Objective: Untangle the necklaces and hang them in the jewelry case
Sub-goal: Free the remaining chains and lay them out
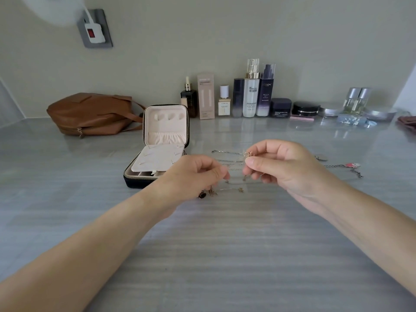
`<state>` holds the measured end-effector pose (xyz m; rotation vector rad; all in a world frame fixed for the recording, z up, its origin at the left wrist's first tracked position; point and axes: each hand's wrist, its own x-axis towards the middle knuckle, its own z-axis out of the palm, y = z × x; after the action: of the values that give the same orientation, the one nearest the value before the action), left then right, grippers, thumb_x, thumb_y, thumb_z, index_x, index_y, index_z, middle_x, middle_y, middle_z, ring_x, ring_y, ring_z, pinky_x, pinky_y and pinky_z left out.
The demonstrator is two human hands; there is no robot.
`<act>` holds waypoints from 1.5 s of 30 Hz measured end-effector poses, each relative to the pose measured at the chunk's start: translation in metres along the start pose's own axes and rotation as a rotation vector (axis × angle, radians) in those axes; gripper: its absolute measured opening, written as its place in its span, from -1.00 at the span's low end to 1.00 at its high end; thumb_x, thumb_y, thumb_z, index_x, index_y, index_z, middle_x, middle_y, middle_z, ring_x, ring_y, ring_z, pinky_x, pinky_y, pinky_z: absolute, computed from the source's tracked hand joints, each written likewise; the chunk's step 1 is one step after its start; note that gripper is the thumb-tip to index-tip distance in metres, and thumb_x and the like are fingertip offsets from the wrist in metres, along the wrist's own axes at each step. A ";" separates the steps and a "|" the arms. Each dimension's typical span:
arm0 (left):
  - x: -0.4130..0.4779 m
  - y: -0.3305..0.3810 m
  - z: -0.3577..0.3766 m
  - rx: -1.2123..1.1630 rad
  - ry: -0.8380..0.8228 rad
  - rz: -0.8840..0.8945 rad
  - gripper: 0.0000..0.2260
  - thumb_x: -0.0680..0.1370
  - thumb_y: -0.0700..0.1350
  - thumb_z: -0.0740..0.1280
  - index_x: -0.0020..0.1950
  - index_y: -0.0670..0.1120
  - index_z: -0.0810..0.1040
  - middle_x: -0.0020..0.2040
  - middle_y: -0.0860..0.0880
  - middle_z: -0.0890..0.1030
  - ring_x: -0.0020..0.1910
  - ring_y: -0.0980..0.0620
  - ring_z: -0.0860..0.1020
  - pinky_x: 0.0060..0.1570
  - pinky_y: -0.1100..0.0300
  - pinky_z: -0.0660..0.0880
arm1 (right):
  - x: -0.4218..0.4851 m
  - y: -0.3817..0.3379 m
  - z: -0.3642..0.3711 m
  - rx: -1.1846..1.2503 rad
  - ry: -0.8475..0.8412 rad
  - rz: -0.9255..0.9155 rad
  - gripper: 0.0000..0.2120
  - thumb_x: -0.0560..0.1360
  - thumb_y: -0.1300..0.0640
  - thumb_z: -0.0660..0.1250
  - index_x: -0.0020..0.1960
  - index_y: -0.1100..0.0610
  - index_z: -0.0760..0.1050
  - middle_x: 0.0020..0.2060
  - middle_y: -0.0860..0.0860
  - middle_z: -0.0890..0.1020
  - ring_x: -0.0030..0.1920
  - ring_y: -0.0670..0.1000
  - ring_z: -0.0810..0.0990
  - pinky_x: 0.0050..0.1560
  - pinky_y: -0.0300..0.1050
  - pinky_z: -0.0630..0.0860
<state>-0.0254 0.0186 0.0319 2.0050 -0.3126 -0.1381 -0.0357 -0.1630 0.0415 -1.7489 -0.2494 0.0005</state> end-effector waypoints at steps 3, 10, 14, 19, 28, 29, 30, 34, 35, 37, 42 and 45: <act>0.001 0.000 -0.001 -0.083 0.023 0.010 -0.81 0.53 -0.07 0.27 -0.23 -0.03 0.61 -0.46 0.08 0.41 -0.44 0.14 0.35 -0.36 0.23 0.28 | 0.000 0.001 -0.001 0.016 -0.008 0.009 -0.86 0.43 0.31 0.33 -0.17 0.09 0.57 -0.39 -0.01 0.67 -0.40 -0.11 0.52 -0.32 -0.24 0.41; -0.001 0.002 0.000 -0.111 0.013 0.000 -0.81 0.53 -0.11 0.28 -0.25 -0.03 0.61 -0.43 0.12 0.51 -0.39 0.11 0.38 -0.37 0.26 0.30 | 0.001 0.002 -0.002 0.081 -0.030 0.025 -0.83 0.45 0.34 0.29 -0.18 0.13 0.60 -0.38 0.01 0.67 -0.38 -0.11 0.55 -0.33 -0.25 0.43; 0.001 0.003 0.001 -0.194 0.046 -0.004 -0.80 0.55 -0.22 0.21 -0.20 -0.07 0.59 -0.45 0.09 0.50 -0.41 0.13 0.38 -0.39 0.27 0.29 | 0.001 0.003 0.000 -0.035 0.010 0.016 -0.86 0.47 0.23 0.29 -0.19 0.11 0.61 -0.50 -0.05 0.58 -0.45 -0.13 0.47 -0.39 -0.29 0.40; 0.001 0.003 0.000 -0.220 0.089 0.029 -0.80 0.54 -0.21 0.22 -0.18 0.01 0.57 -0.43 0.11 0.56 -0.32 0.18 0.47 -0.31 0.32 0.34 | -0.003 0.003 0.003 -0.248 -0.136 0.043 -0.96 0.44 0.15 0.35 -0.15 0.11 0.56 -0.59 -0.01 0.56 -0.54 -0.13 0.43 -0.46 -0.37 0.38; -0.002 0.005 0.003 -0.252 0.043 0.077 -0.83 0.55 -0.17 0.23 -0.15 0.03 0.58 -0.41 0.12 0.59 -0.29 0.18 0.50 -0.26 0.30 0.38 | -0.003 0.015 0.012 -0.618 -0.166 0.019 -0.77 0.32 -0.07 0.46 -0.12 -0.05 0.48 -0.58 -0.04 0.59 -0.59 -0.16 0.43 -0.45 -0.25 0.36; -0.002 0.006 0.004 -0.254 0.039 0.078 -0.83 0.55 -0.17 0.23 -0.14 0.02 0.58 -0.40 0.12 0.59 -0.29 0.18 0.50 -0.26 0.29 0.38 | -0.002 0.016 0.014 -0.638 -0.161 0.016 -0.75 0.31 -0.11 0.45 -0.09 -0.07 0.47 -0.60 -0.03 0.57 -0.60 -0.16 0.42 -0.43 -0.24 0.36; -0.002 0.006 0.004 -0.255 0.034 0.080 -0.83 0.55 -0.17 0.23 -0.14 0.02 0.58 -0.40 0.12 0.60 -0.28 0.18 0.50 -0.26 0.29 0.38 | -0.002 0.017 0.015 -0.659 -0.155 0.005 -0.73 0.31 -0.13 0.44 -0.07 -0.09 0.47 -0.62 -0.03 0.56 -0.60 -0.16 0.42 -0.41 -0.23 0.37; -0.003 0.006 0.004 -0.256 0.030 0.078 -0.83 0.55 -0.17 0.23 -0.14 0.02 0.58 -0.40 0.11 0.60 -0.27 0.16 0.49 -0.27 0.29 0.38 | -0.002 0.021 0.018 -0.693 -0.135 -0.052 -0.86 0.40 -0.07 0.38 -0.06 -0.10 0.56 -0.65 -0.05 0.52 -0.61 -0.16 0.40 -0.43 -0.25 0.37; -0.002 0.006 0.003 -0.254 0.040 0.071 -0.83 0.55 -0.17 0.23 -0.15 0.01 0.58 -0.40 0.10 0.59 -0.28 0.15 0.48 -0.28 0.30 0.38 | -0.001 0.021 0.016 -0.680 -0.110 -0.068 -0.89 0.40 -0.04 0.37 -0.09 -0.09 0.58 -0.64 -0.06 0.53 -0.61 -0.16 0.41 -0.46 -0.26 0.36; -0.001 0.005 0.001 -0.231 0.080 0.046 -0.83 0.55 -0.15 0.23 -0.18 0.00 0.58 -0.44 0.10 0.57 -0.32 0.14 0.45 -0.34 0.33 0.36 | 0.002 0.022 0.011 -0.674 -0.034 -0.129 -0.92 0.39 -0.03 0.39 -0.14 -0.07 0.62 -0.56 -0.09 0.53 -0.55 -0.17 0.43 -0.48 -0.37 0.30; 0.001 0.001 0.000 0.047 0.193 -0.004 -0.78 0.54 -0.08 0.24 -0.27 -0.05 0.57 -0.55 0.06 0.54 -0.60 0.19 0.30 -0.61 0.41 0.22 | 0.007 0.018 0.001 -0.604 0.092 -0.245 -0.88 0.40 0.10 0.40 -0.08 -0.05 0.66 -0.41 -0.21 0.56 -0.40 -0.26 0.49 -0.36 -0.47 0.33; 0.001 -0.003 0.001 0.202 0.189 0.008 -0.80 0.52 -0.08 0.27 -0.27 -0.08 0.58 -0.47 0.04 0.61 -0.67 0.19 0.30 -0.65 0.41 0.20 | 0.004 0.015 -0.001 -0.492 0.126 -0.265 -0.85 0.42 0.14 0.38 -0.09 -0.08 0.64 -0.43 -0.20 0.63 -0.44 -0.19 0.56 -0.38 -0.46 0.39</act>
<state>-0.0242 0.0185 0.0292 2.1968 -0.2204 0.0913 -0.0293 -0.1661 0.0273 -2.1793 -0.4124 -0.3917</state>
